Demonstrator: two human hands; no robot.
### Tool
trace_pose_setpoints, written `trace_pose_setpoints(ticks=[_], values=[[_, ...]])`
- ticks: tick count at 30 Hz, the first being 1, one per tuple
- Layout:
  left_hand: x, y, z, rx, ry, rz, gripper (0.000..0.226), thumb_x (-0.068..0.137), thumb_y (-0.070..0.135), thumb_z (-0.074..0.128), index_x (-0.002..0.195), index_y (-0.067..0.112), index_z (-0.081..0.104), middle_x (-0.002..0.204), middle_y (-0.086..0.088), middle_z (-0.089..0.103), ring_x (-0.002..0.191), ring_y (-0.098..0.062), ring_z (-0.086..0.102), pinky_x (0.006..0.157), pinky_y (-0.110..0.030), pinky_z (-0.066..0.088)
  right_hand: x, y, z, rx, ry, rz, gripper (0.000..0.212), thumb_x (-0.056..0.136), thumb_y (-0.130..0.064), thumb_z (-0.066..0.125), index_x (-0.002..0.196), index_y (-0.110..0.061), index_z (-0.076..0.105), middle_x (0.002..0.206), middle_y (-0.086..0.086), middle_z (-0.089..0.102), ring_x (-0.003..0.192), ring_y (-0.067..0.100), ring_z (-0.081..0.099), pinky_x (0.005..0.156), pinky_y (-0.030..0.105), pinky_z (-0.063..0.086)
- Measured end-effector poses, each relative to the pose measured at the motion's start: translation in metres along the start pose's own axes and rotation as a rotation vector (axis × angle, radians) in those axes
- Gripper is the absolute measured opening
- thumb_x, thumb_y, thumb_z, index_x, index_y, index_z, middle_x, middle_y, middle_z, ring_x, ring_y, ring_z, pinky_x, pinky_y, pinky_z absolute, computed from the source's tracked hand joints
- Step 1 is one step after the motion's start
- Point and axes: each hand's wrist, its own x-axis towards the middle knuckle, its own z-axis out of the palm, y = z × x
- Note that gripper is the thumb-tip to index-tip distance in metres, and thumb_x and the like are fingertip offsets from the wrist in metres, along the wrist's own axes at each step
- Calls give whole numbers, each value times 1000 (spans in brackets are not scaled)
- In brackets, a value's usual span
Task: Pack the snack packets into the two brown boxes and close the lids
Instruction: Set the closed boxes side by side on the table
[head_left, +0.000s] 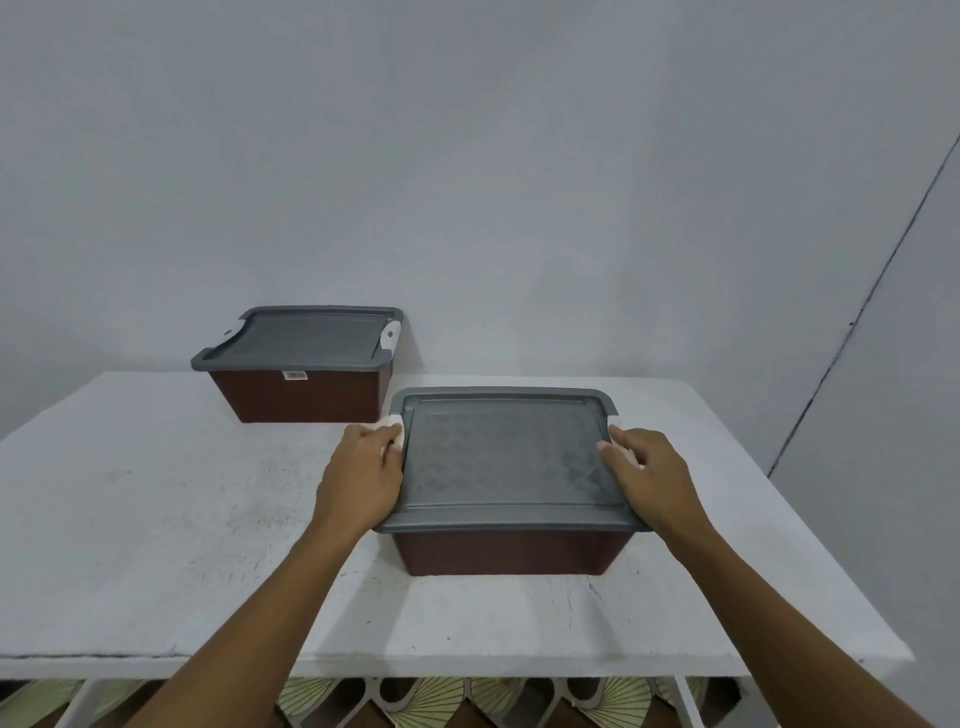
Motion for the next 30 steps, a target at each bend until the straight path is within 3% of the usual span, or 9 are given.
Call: trace_pose_setpoints(ticks=[4,8,11,15,19,26,30], values=[[-22,7,6,-101,-55,51,52,99,44,41,142,16,44,143,-3,34,130,-20,36,107,-36,37,0,3,2,125,87,1,41,94,-36,58,128,-15,62,138,2,54,122,21,53,102,37,45],[-27,10,10,-260,93,71,56,93,50,41,137,16,50,141,0,47,129,-17,44,104,-27,34,8,7,6,138,107,-8,34,94,-33,60,122,-16,66,133,1,59,117,19,55,100,38,47],[-11,6,14,-219,116,160,51,94,48,43,130,15,57,137,-1,53,124,-19,50,105,-34,42,20,4,10,144,116,-9,31,95,-27,60,121,-12,67,132,2,61,119,20,56,102,37,45],[26,-4,20,-112,97,234,37,98,39,49,121,14,62,128,2,56,115,-15,54,97,-28,44,41,-2,22,132,127,-7,31,95,-23,59,123,-11,66,134,3,59,122,21,54,103,35,42],[64,-9,25,-32,93,278,44,93,43,42,113,13,67,120,4,58,105,-15,57,95,-41,48,71,-6,38,114,133,-9,31,95,-21,59,123,-10,66,133,4,60,122,23,55,106,40,43],[116,-11,35,142,112,337,50,91,49,26,107,20,62,109,6,59,102,-13,55,102,-40,34,127,-12,60,59,130,-19,30,94,-19,59,122,-11,67,130,3,63,120,22,57,106,38,42],[153,-16,39,286,109,318,50,93,48,24,103,20,64,106,6,63,100,-14,59,112,-49,28,160,-16,79,3,125,-26,33,95,-22,58,125,-12,65,132,5,62,119,25,58,105,40,42]])
